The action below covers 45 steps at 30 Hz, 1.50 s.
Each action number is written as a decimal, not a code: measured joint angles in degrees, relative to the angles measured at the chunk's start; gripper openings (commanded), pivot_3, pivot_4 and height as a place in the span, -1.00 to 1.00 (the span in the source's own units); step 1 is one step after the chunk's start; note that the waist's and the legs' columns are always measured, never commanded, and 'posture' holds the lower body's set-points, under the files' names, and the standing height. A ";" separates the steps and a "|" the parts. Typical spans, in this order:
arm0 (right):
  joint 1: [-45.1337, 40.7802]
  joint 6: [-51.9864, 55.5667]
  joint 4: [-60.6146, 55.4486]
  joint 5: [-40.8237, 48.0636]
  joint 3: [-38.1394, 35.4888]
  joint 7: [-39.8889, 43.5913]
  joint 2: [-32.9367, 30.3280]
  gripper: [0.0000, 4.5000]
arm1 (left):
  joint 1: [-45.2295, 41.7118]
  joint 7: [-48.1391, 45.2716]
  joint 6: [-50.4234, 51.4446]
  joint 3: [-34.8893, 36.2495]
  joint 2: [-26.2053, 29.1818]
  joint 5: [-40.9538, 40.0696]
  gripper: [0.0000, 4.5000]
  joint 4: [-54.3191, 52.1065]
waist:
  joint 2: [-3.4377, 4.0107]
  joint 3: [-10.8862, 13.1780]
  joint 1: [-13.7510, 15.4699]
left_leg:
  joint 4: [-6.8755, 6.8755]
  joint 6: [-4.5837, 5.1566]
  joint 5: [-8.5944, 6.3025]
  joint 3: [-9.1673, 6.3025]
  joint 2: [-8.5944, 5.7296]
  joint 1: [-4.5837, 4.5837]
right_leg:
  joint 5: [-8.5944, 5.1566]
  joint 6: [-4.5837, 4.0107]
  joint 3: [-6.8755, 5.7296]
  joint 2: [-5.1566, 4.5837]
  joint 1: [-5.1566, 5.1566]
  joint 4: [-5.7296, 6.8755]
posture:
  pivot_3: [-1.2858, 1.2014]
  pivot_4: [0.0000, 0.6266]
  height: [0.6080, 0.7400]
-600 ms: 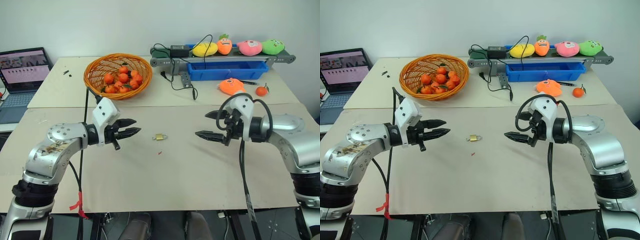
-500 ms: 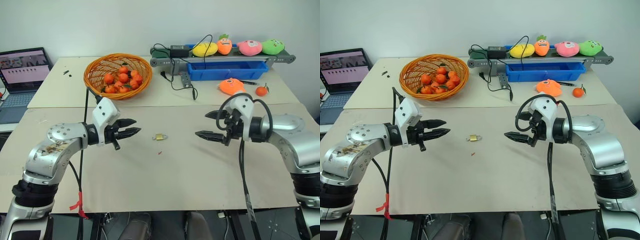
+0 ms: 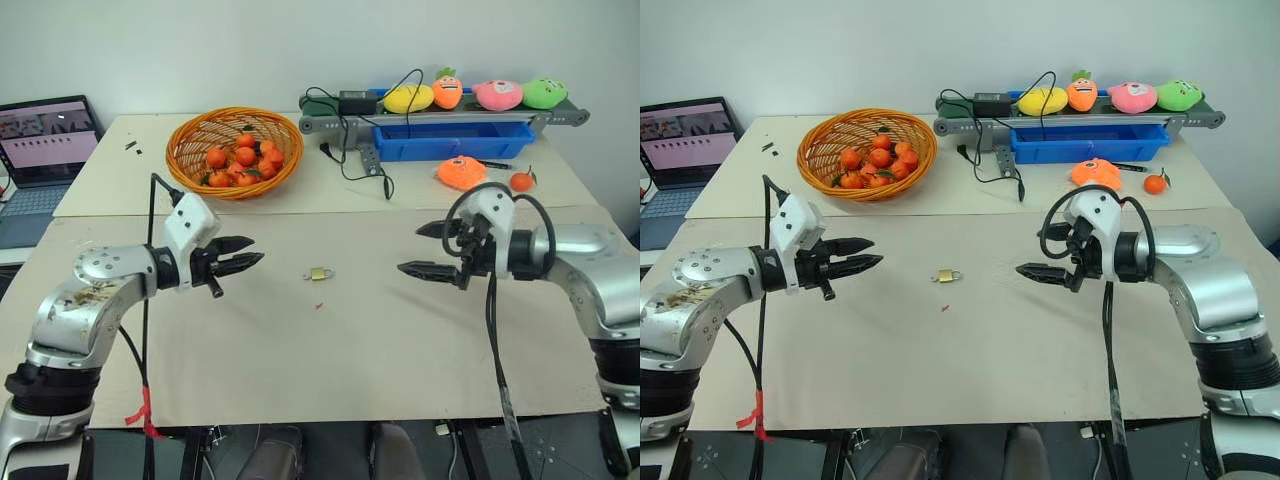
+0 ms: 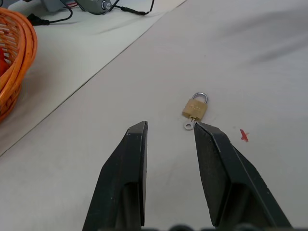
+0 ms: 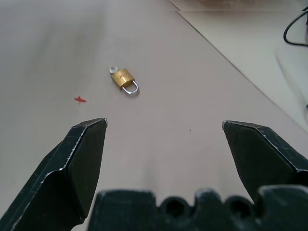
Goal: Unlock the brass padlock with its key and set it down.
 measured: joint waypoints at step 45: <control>-30.14 -40.82 56.45 -19.59 13.32 23.76 28.73 1.00 | 4.31 4.85 3.86 -0.71 -1.26 -0.70 -0.30 -7.56 | 0.01 0.01 -2.89 | 0.00 -0.64 -0.31 1.11 1.17 0.02 | 0.34 -0.53 1.14 1.45 -0.87 0.19 | 0.03 -0.52 1.00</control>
